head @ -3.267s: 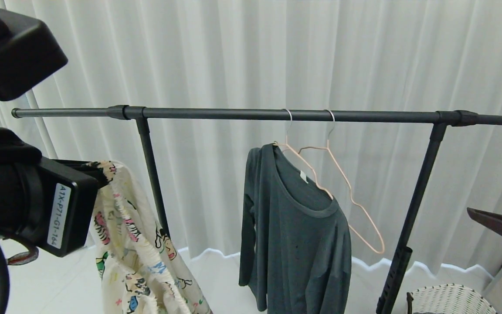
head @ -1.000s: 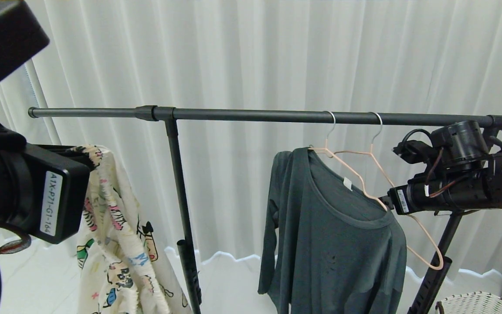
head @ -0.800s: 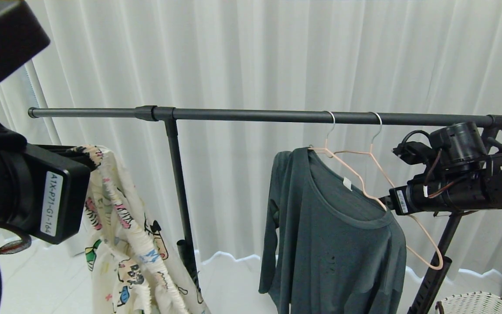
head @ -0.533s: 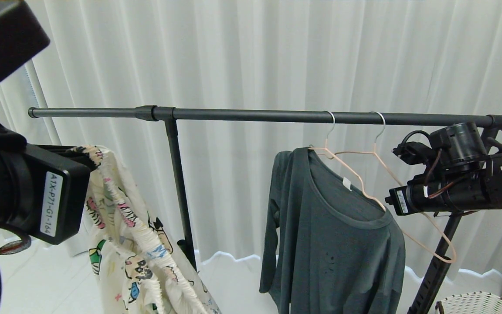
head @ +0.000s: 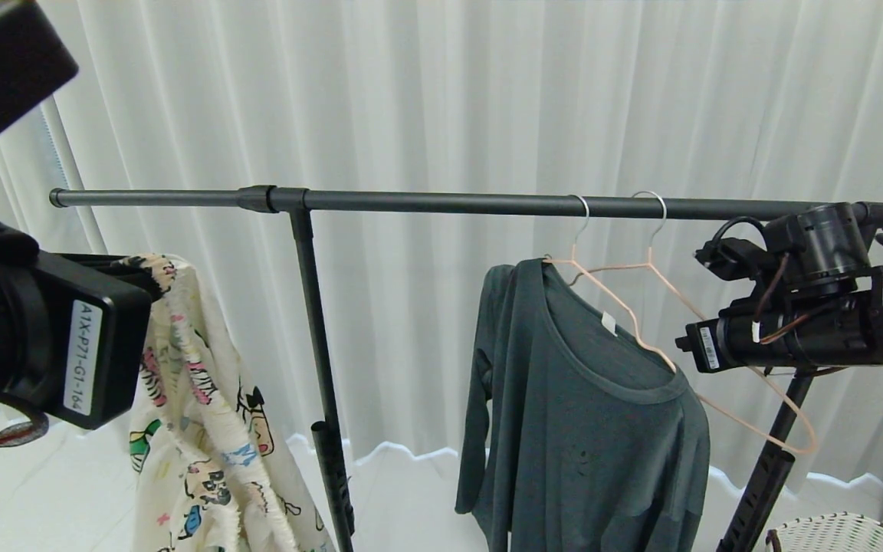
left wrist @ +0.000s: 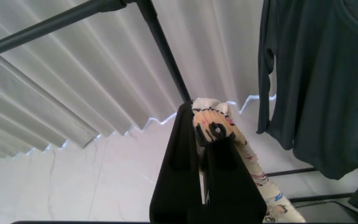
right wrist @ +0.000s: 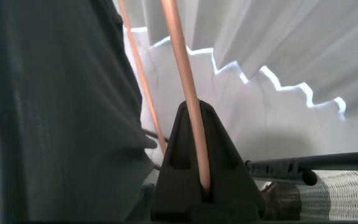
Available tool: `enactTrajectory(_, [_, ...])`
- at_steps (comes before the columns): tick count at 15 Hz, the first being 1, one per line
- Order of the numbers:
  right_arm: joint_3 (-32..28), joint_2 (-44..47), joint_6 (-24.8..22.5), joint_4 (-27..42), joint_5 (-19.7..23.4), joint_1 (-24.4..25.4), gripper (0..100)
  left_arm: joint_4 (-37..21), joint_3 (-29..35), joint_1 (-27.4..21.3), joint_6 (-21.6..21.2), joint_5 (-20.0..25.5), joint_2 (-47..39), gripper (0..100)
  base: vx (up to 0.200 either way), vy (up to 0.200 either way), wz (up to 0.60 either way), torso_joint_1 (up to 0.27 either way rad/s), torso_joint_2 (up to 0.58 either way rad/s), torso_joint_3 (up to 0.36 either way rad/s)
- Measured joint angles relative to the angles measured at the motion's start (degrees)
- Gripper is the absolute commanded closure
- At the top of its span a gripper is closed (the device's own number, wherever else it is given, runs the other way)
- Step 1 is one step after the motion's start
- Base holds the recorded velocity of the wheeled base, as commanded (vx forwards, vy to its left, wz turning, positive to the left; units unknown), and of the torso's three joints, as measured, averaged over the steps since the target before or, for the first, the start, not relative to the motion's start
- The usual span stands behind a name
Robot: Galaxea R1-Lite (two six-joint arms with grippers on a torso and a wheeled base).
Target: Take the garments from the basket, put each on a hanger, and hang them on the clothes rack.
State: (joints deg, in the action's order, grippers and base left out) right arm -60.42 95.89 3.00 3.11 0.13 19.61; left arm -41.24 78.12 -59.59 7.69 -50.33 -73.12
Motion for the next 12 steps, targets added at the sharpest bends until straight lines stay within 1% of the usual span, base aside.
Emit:
enactTrajectory(2, [-0.1, -1.1, 0.1, -0.8, -0.2, 0.0, 100, 0.0, 0.0, 0.0, 0.0, 0.0, 0.0, 100, 0.000, 0.000, 0.00, 0.000, 0.00, 0.000])
enactTrajectory(4, [0.0, -2.3, 0.7, -3.0, -0.3, 0.0, 100, 0.0, 0.2, 0.0, -0.1, 0.0, 0.2, 100, 0.000, 0.000, 0.00, 0.000, 0.00, 0.000])
enactTrajectory(9, [0.9, -6.4, 1.3, -3.4, -0.7, -0.4, 100, 0.0, 0.2, 0.0, -0.2, 0.0, 0.6, 100, 0.000, 0.000, 0.00, 0.000, 0.00, 0.000])
enactTrajectory(12, [3.4, -10.6, 1.2, -3.2, -3.1, -2.0, 100, 0.0, 0.2, 0.0, -0.2, 0.0, 0.6, 100, 0.000, 0.000, 0.00, 0.000, 0.00, 0.000])
